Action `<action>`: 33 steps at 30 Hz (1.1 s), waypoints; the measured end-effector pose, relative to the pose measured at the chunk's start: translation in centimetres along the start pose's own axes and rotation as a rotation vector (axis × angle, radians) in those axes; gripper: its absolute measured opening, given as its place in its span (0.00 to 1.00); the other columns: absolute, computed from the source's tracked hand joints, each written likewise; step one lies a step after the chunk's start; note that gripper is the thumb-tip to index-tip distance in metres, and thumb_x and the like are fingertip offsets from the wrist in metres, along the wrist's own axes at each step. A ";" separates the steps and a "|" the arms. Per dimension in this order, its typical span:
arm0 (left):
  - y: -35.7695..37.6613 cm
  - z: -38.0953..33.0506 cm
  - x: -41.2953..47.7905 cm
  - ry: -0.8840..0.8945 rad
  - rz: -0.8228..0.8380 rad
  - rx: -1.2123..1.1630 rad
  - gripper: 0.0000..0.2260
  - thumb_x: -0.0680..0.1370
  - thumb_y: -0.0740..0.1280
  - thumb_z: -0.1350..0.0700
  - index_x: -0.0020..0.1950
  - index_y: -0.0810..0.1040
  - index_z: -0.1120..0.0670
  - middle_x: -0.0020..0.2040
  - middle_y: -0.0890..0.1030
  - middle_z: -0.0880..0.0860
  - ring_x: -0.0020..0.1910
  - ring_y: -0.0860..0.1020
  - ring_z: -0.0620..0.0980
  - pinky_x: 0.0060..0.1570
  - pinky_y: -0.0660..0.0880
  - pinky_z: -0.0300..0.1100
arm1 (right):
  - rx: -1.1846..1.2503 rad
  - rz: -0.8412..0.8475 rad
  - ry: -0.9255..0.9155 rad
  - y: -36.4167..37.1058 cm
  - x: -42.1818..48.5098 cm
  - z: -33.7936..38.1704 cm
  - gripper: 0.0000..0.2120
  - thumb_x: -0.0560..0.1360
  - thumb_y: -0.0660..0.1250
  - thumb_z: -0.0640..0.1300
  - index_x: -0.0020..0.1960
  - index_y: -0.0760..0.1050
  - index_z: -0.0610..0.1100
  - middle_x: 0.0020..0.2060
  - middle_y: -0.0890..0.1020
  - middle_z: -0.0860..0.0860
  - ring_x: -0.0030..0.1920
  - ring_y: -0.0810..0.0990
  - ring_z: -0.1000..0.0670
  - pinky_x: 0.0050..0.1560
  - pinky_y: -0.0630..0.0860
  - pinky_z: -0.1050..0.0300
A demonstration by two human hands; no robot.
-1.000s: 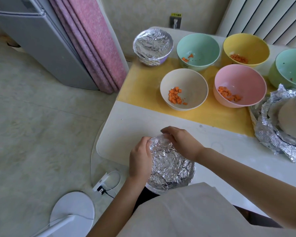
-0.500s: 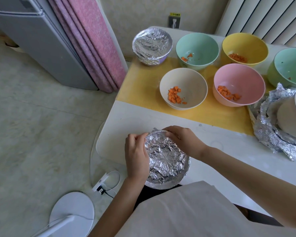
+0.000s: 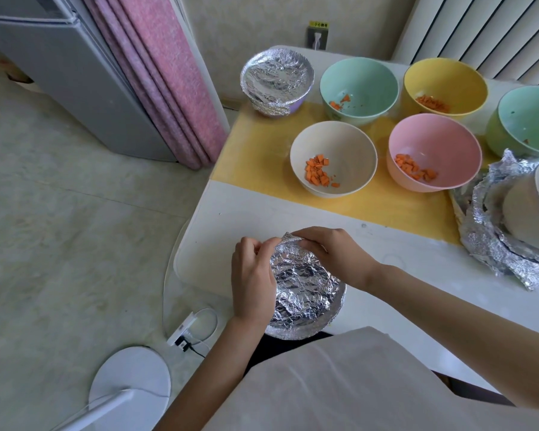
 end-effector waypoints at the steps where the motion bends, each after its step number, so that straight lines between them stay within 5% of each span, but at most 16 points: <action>1: 0.0 -0.1 0.1 0.003 0.002 -0.003 0.23 0.68 0.66 0.76 0.56 0.77 0.55 0.43 0.68 0.53 0.39 0.72 0.54 0.39 0.74 0.50 | -0.044 0.003 -0.021 0.0 0.1 0.0 0.13 0.80 0.59 0.42 0.61 0.77 0.40 0.53 0.82 0.47 0.52 0.80 0.47 0.51 0.67 0.67; 9: 0.1 -0.2 0.6 0.038 0.012 0.013 0.20 0.68 0.66 0.75 0.55 0.80 0.57 0.40 0.67 0.54 0.37 0.70 0.54 0.38 0.71 0.48 | -0.115 0.019 0.017 0.0 0.2 0.2 0.15 0.81 0.58 0.44 0.66 0.73 0.44 0.57 0.81 0.48 0.56 0.79 0.45 0.55 0.71 0.56; 17: 0.6 -0.5 0.8 0.083 0.001 0.014 0.19 0.69 0.65 0.74 0.56 0.78 0.57 0.39 0.68 0.55 0.38 0.69 0.53 0.37 0.72 0.49 | -0.169 -0.070 -0.091 0.2 -0.1 0.2 0.20 0.71 0.61 0.28 0.59 0.78 0.43 0.50 0.84 0.47 0.48 0.82 0.44 0.47 0.78 0.52; 24: 0.7 -0.6 0.2 0.008 -0.013 -0.056 0.13 0.79 0.57 0.58 0.56 0.78 0.59 0.42 0.72 0.55 0.42 0.70 0.50 0.44 0.70 0.43 | -0.271 -0.139 -0.127 1.0 -0.6 -0.6 0.25 0.63 0.65 0.23 0.56 0.79 0.42 0.47 0.84 0.47 0.42 0.84 0.45 0.39 0.79 0.55; 29: 1.1 -0.4 0.5 0.041 -0.024 -0.092 0.08 0.78 0.58 0.58 0.51 0.76 0.56 0.42 0.73 0.56 0.43 0.71 0.51 0.44 0.70 0.45 | -0.292 -0.114 -0.135 0.9 -0.7 -0.7 0.17 0.75 0.66 0.35 0.63 0.74 0.44 0.53 0.82 0.49 0.49 0.82 0.46 0.43 0.78 0.54; 33: 1.3 -0.5 0.5 0.092 -0.025 -0.078 0.06 0.78 0.58 0.59 0.50 0.74 0.56 0.41 0.71 0.55 0.42 0.70 0.52 0.42 0.70 0.47 | -0.300 -0.081 -0.157 0.6 -0.3 -1.0 0.24 0.68 0.68 0.27 0.61 0.77 0.44 0.50 0.84 0.50 0.46 0.83 0.49 0.42 0.78 0.58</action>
Point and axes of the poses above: each hand's wrist, its own x-axis towards the middle knuckle, its own y-axis out of the palm, z = x × y, the point moved 1 cm from there along x, towards the middle knuckle
